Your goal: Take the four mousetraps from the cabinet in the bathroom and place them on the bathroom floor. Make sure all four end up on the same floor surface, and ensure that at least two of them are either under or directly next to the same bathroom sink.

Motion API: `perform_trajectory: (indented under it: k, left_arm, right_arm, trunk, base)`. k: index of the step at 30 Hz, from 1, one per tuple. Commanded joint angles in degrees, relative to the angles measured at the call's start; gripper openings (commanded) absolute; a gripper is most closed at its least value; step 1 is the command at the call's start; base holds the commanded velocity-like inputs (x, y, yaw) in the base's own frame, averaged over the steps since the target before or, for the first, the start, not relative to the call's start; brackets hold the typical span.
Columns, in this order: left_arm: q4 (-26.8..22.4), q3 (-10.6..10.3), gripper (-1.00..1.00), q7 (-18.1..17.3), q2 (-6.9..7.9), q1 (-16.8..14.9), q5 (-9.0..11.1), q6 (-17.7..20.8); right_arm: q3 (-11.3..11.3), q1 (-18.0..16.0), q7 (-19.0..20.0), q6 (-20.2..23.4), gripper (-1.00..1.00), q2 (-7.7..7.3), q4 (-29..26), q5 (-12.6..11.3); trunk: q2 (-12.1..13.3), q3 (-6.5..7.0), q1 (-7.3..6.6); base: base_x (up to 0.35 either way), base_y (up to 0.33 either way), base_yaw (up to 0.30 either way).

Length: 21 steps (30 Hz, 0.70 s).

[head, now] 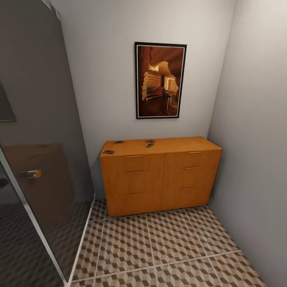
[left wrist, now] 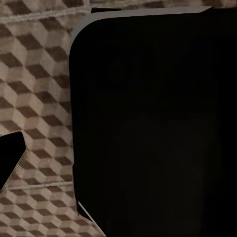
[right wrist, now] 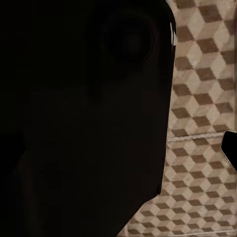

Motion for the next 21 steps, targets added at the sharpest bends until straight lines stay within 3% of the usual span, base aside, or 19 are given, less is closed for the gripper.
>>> perform_trajectory:
  k: [1, 21]
  left_arm:
    - [0.0, 0.0, 1.00, 0.0, 0.00, 0.0, 0.1, -0.2]
    - [0.0, 0.1, 1.00, 0.0, 0.00, 0.0, 0.2, -0.2]
  right_arm:
    - [0.0, 0.0, -0.1, -0.1, 1.00, 0.01, 0.0, 0.0]
    - [0.0, 0.0, -0.1, -0.1, 1.00, 0.08, 0.0, 0.0]
  trunk:
    - [0.0, -0.04, 0.03]
    - [0.0, -0.04, 0.03]
  base:
    - [0.324, 0.000, 0.000]
    - [0.324, 0.000, 0.000]
